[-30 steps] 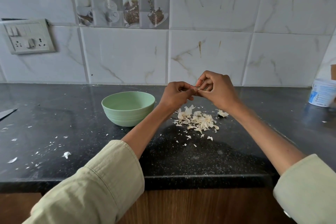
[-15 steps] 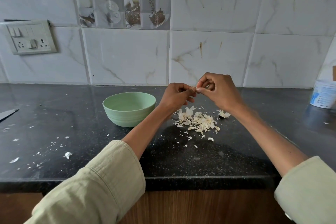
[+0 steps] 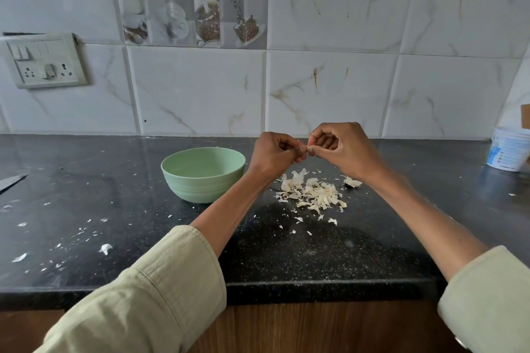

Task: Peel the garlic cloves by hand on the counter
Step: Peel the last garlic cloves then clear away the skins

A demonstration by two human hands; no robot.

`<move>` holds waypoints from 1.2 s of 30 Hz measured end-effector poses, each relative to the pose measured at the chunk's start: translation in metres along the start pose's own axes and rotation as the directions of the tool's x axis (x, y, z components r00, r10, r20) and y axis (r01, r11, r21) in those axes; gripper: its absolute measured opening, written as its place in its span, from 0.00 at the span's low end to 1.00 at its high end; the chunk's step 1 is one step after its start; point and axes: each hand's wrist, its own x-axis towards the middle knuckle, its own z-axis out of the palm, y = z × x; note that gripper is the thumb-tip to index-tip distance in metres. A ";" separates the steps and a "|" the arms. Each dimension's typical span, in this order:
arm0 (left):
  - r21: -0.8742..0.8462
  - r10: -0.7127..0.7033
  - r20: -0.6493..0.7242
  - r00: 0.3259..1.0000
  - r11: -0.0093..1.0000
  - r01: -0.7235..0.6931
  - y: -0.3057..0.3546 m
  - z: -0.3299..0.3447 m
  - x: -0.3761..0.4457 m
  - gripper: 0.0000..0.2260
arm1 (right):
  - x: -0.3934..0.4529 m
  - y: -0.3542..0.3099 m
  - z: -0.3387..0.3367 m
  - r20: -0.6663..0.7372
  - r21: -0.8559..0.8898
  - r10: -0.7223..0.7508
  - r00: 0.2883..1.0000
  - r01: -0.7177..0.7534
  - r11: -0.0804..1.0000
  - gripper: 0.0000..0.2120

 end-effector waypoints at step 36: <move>-0.429 -0.254 0.015 0.967 0.872 0.236 0.011 0.010 -0.001 0.05 | 0.004 -0.003 0.000 -0.213 0.025 0.039 0.976 -0.034 0.999 0.05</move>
